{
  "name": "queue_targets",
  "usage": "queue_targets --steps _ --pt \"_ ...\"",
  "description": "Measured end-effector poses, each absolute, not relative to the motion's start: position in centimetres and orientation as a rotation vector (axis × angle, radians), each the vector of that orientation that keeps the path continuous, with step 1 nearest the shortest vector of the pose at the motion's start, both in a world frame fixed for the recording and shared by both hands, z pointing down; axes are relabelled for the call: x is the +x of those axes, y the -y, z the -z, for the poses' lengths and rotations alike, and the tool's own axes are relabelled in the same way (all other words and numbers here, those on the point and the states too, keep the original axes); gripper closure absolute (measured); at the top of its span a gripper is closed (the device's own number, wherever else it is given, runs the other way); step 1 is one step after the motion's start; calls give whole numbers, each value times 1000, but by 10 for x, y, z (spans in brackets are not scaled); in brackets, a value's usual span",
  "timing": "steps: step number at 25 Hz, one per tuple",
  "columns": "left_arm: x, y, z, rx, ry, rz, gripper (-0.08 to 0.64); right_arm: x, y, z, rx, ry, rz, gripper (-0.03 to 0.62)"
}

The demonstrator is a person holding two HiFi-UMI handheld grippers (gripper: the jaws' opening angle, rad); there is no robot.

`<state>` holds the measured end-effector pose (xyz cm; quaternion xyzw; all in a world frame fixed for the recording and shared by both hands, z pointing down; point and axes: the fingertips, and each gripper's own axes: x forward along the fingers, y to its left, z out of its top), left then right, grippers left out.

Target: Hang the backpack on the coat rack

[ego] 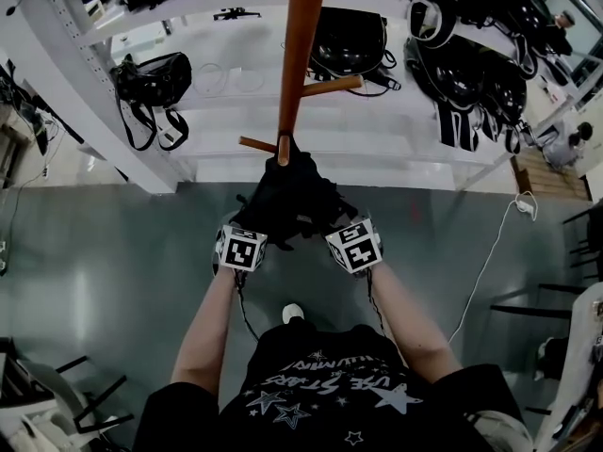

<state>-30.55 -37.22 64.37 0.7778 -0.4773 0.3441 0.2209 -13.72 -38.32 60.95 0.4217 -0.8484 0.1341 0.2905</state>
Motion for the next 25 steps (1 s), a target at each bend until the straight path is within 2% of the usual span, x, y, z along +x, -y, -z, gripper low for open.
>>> queue_targets --steps 10,21,25 --pt "-290 348 -624 2115 1435 -923 212 -108 358 -604 1114 2310 -386 295" --pt "-260 274 -602 1983 1604 -809 212 -67 326 -578 1035 2428 -357 296" --pt "-240 247 -576 1975 1737 -659 213 -47 308 -567 1001 2482 -356 348"
